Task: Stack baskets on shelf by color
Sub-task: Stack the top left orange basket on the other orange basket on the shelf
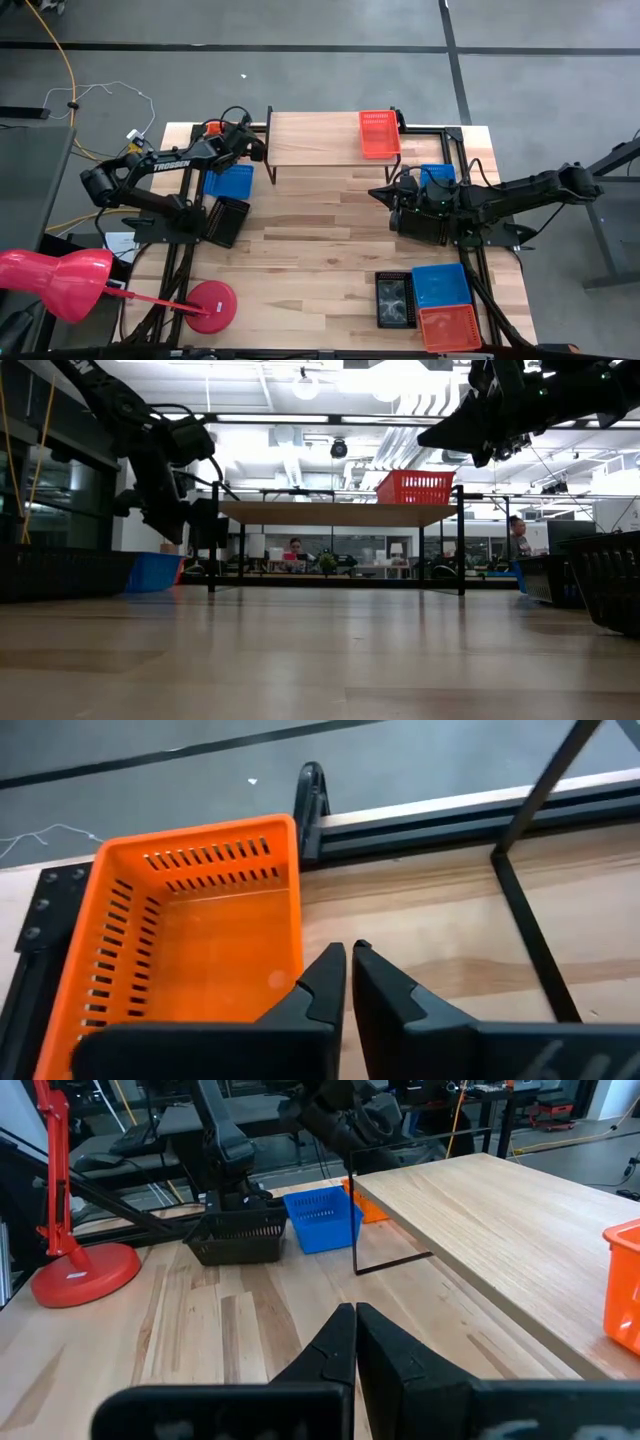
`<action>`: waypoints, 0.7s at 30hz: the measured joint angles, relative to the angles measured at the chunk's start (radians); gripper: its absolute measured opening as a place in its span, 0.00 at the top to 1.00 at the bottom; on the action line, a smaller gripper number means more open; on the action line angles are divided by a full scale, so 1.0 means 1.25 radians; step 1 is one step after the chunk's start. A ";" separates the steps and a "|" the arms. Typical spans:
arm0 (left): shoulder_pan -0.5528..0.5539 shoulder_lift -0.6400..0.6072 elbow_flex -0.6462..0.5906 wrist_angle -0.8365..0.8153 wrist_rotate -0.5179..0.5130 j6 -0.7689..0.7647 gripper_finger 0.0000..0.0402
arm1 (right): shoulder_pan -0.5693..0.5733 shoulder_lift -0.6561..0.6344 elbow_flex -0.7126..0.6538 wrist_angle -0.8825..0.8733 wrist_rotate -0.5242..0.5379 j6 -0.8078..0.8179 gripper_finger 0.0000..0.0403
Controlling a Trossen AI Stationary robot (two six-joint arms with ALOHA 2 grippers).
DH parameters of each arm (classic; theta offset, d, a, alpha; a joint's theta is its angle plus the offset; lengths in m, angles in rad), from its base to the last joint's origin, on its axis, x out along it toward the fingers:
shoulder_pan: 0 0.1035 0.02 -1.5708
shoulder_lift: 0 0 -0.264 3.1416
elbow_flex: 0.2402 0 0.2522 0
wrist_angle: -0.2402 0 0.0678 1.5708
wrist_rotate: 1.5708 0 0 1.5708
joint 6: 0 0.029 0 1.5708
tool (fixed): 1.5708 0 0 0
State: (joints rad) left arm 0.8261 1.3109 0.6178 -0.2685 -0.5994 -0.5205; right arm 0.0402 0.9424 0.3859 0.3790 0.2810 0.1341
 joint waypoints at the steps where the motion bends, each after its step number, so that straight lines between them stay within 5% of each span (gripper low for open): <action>1: 0.005 0.000 0.000 -0.001 0.000 0.000 0.95 | 0.000 0.000 0.000 0.000 0.000 0.000 1.00; 14: 0.038 0.011 0.000 -0.017 0.037 0.014 0.66 | 0.000 0.000 0.000 0.000 0.000 0.013 1.00; 21: 0.051 0.053 0.001 -0.003 0.057 0.002 0.62 | 0.000 0.000 0.000 0.000 0.000 0.012 1.00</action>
State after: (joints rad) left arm 0.8898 1.3767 0.6188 -0.2723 -0.5282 -0.5184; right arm 0.0402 0.9424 0.3859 0.3786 0.2813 0.1493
